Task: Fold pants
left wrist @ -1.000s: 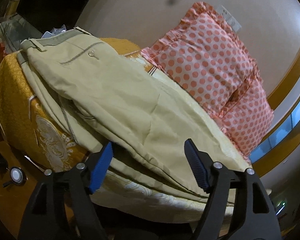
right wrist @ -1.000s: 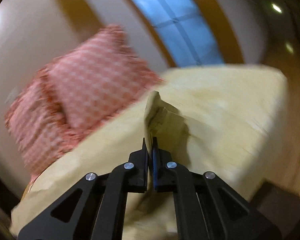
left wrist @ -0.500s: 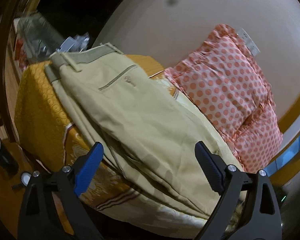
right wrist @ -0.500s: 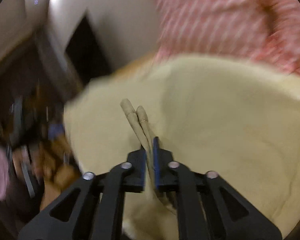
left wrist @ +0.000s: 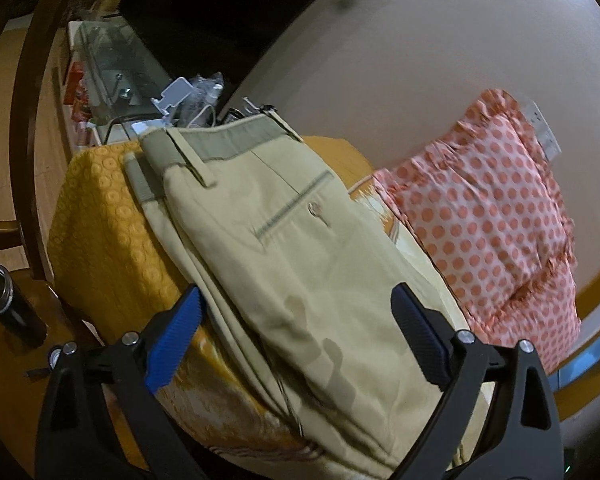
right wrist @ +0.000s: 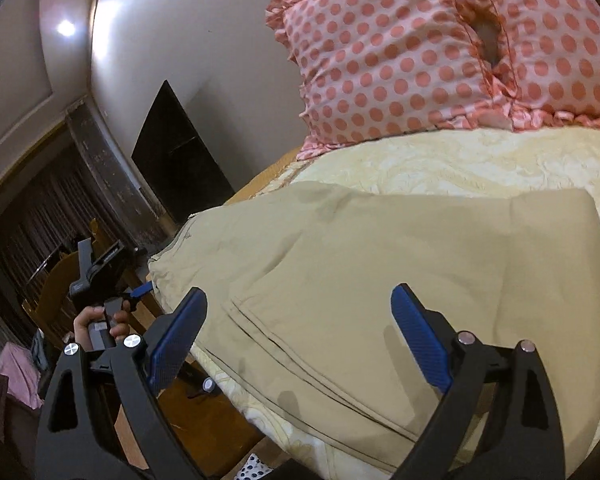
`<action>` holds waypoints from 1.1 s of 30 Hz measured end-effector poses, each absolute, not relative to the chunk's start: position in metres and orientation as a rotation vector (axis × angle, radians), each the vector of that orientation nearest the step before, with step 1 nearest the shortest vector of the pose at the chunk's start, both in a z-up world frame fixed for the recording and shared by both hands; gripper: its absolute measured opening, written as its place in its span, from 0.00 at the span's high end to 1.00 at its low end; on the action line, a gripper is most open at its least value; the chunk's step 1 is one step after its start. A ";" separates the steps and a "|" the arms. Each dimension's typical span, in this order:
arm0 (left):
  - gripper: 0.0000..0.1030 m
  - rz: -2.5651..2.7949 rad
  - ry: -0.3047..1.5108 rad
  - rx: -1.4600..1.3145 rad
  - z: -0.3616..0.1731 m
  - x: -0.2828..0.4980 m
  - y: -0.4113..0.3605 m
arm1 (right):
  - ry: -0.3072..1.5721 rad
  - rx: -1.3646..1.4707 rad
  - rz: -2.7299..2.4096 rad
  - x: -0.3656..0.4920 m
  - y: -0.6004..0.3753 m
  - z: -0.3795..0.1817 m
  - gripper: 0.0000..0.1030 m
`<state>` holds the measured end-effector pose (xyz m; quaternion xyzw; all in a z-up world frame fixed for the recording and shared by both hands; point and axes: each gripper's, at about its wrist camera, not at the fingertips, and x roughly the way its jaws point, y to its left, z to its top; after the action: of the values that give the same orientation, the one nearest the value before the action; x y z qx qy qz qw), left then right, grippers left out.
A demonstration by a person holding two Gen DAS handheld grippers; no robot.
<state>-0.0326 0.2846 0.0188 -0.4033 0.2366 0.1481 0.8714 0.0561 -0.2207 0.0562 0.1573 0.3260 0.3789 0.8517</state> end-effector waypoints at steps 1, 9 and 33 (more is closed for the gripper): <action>0.15 0.326 0.500 -0.851 0.019 -0.030 0.288 | 0.693 0.336 0.804 0.055 -0.219 0.052 0.08; 0.90 0.417 0.580 -0.608 0.048 0.001 0.277 | 0.679 0.349 0.827 0.054 -0.228 0.049 0.08; 0.44 -0.642 0.602 0.152 0.086 0.000 -0.043 | 0.748 0.847 0.491 0.094 -0.393 0.023 0.08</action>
<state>0.0001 -0.0435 0.0863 0.0734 0.2910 -0.3106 0.9019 0.0939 -0.3927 0.0226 0.3971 0.3509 0.2304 0.8161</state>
